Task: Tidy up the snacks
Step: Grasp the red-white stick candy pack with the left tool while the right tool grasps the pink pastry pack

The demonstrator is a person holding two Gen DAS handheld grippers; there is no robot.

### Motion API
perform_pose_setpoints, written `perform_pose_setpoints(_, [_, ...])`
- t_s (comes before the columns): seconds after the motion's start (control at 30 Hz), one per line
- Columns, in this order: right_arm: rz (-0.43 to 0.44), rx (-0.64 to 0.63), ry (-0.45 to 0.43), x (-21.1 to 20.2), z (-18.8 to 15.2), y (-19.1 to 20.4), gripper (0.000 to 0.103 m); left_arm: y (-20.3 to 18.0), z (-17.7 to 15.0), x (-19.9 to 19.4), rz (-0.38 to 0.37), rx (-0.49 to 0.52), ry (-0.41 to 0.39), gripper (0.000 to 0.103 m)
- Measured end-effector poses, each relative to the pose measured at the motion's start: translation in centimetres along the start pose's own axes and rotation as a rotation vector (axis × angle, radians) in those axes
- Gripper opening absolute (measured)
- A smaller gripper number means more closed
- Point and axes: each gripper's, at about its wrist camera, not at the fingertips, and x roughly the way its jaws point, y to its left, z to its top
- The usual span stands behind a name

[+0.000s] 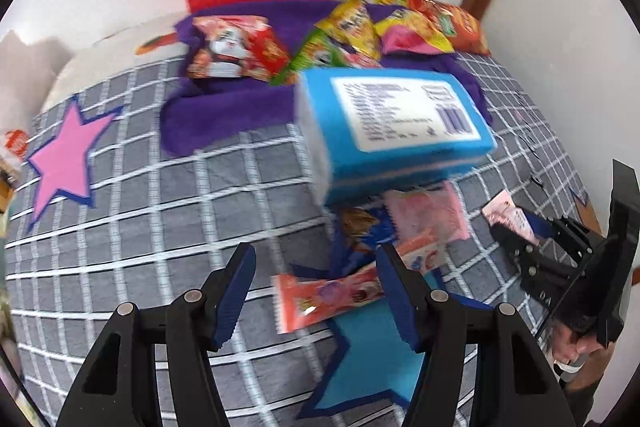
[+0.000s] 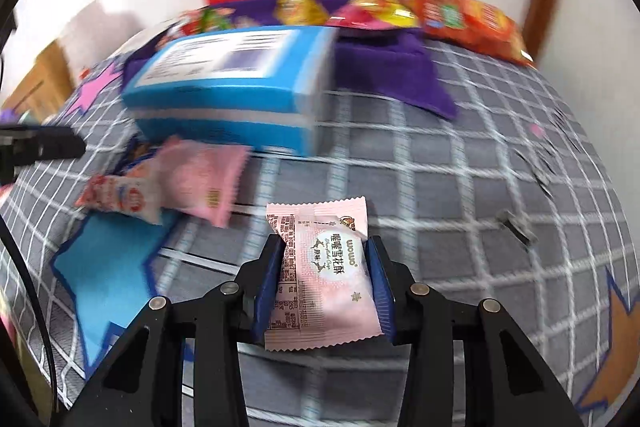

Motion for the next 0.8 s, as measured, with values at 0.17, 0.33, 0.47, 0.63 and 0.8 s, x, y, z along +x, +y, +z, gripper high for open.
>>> perform_pose_setpoints(0.17, [-0.020,0.090,-0.017,-0.3,-0.8,-2.2,0.044,-1.4,-0.2,1.8,-0.056,0.027,0.049,0.060])
perform_pose_setpoints(0.33, [-0.059,0.087,-0.055,0.3,-0.8,-1.7,0.046,-1.8,-1.7,2.6,-0.184,0.007,0.128,0.060])
perform_pose_setpoints(0.47, [-0.056,0.106,-0.088,0.5,-0.9,-1.8,0.047,-2.9,-3.3,2.7,-0.152,0.051,0.130,0.060])
perform_pose_setpoints(0.63, [-0.029,0.115,-0.093,0.4,-0.9,-2.2,0.047,-4.5,-3.8,2.9,-0.096,0.103,0.105,0.060])
perform_pose_setpoints(0.8, [-0.017,0.121,-0.097,0.3,-1.1,-2.3,0.048,-6.9,-4.0,3.9,0.021,0.206,0.041,0.044])
